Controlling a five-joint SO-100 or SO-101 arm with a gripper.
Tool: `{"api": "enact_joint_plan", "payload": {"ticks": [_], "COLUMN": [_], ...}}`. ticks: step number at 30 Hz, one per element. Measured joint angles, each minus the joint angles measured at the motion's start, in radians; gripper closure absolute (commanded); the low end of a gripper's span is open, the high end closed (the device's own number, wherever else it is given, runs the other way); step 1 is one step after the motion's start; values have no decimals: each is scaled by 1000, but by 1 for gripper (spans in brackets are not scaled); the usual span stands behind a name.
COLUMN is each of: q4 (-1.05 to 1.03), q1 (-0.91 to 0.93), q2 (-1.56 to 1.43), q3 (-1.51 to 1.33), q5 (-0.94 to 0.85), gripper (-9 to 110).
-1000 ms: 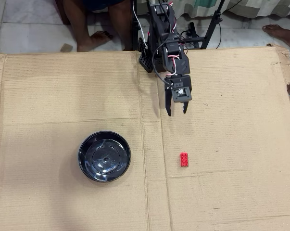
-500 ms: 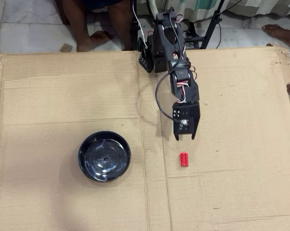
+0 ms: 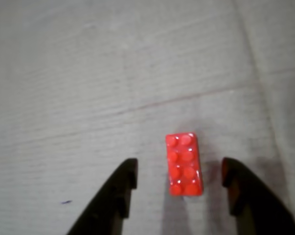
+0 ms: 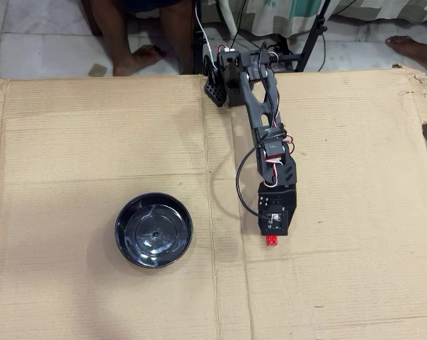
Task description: Grasp a lego block and put it in the bin.
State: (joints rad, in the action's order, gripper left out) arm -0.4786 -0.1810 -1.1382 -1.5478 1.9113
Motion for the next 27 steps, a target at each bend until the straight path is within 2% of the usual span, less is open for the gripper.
{"api": "enact_joint_plan", "payload": {"ticks": [11,27], "q4": [0,-3], "q1": [0,-29], "q2": [163,184], "q3": [138,118], "q5": [0,0], "gripper": [81,82]}}
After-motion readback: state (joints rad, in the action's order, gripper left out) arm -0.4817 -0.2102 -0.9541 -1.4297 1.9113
